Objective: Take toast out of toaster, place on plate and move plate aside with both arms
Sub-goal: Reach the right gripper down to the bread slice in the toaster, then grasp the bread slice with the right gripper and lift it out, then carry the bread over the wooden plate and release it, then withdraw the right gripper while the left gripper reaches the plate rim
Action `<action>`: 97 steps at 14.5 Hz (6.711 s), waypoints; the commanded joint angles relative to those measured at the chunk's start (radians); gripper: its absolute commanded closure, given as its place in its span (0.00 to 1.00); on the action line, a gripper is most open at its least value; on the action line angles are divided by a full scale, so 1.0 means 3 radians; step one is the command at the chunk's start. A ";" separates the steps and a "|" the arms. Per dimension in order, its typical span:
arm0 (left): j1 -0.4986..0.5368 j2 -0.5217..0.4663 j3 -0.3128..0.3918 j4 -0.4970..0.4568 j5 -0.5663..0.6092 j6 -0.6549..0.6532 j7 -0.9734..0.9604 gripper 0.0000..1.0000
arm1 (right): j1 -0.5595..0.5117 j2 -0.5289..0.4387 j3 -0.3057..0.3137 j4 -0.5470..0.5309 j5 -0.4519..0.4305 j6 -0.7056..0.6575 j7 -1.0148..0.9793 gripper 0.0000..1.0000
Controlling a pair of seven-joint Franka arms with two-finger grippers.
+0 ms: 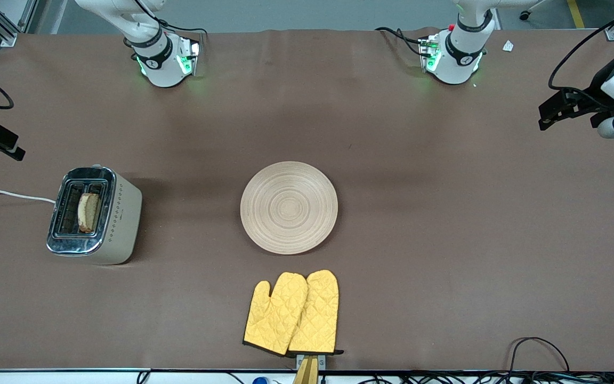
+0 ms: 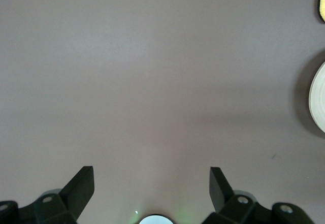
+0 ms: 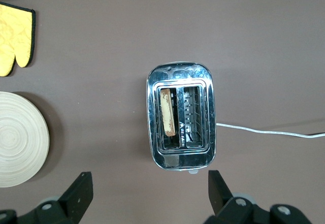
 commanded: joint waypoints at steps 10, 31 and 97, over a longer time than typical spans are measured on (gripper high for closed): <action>0.0108 0.0107 0.0005 0.0181 0.0000 -0.0033 0.0008 0.00 | -0.0108 0.0371 0.0066 -0.0144 -0.0004 0.0122 -0.0046 0.00; 0.0057 0.0137 -0.0026 0.0165 -0.0010 -0.0044 0.0202 0.00 | -0.0124 0.1210 0.0071 -0.0390 0.0053 0.0629 -0.0056 0.81; -0.0587 0.3221 -0.0537 -0.0229 -0.4198 0.2339 0.2851 0.89 | 0.0556 -0.0401 -0.0553 -0.0477 -0.0060 0.0169 -0.0281 0.00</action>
